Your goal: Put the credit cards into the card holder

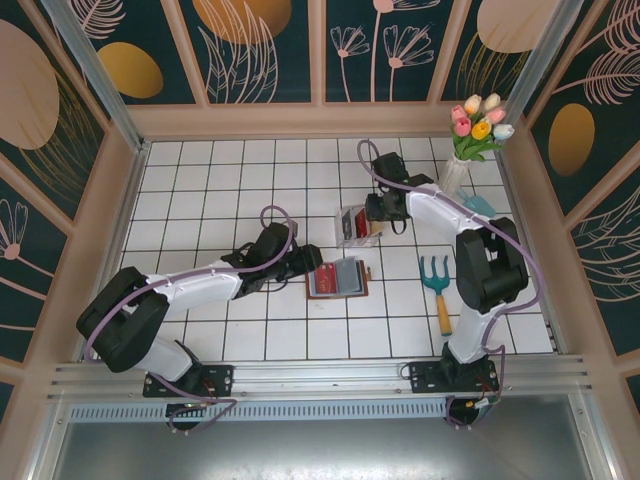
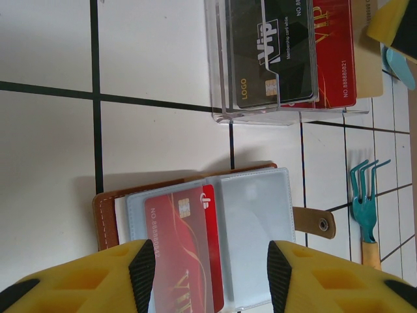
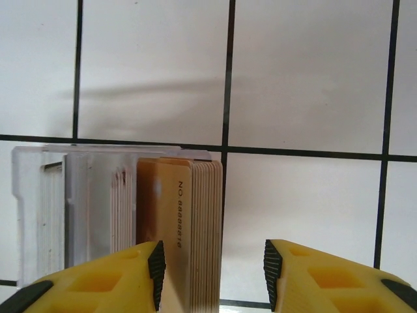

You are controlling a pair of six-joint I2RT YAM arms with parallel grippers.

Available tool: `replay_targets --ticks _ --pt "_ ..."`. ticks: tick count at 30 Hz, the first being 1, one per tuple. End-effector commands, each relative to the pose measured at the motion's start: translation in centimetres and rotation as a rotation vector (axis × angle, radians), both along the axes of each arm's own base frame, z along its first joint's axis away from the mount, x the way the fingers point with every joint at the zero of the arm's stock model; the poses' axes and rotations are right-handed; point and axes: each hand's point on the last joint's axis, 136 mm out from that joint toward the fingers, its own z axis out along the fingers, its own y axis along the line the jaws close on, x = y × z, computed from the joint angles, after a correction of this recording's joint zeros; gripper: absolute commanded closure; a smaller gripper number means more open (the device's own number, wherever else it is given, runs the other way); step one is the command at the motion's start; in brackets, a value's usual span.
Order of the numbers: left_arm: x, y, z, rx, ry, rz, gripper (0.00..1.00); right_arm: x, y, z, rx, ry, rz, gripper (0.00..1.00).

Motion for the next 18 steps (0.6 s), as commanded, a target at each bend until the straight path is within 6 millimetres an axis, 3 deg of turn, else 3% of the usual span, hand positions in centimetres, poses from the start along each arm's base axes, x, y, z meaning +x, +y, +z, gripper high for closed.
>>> replay_targets --ticks 1,7,18 --pt "0.0 0.0 0.1 0.006 -0.008 -0.005 0.49 -0.7 -0.1 -1.1 -0.075 0.042 0.021 0.53" --pt "0.0 0.1 0.2 0.004 -0.007 -0.002 0.49 -0.7 -0.7 -2.4 -0.152 0.060 0.008 0.52" --pt "0.0 0.0 0.1 0.006 -0.006 -0.005 0.49 -0.1 -1.4 0.5 -0.217 -0.015 -0.012 0.56"
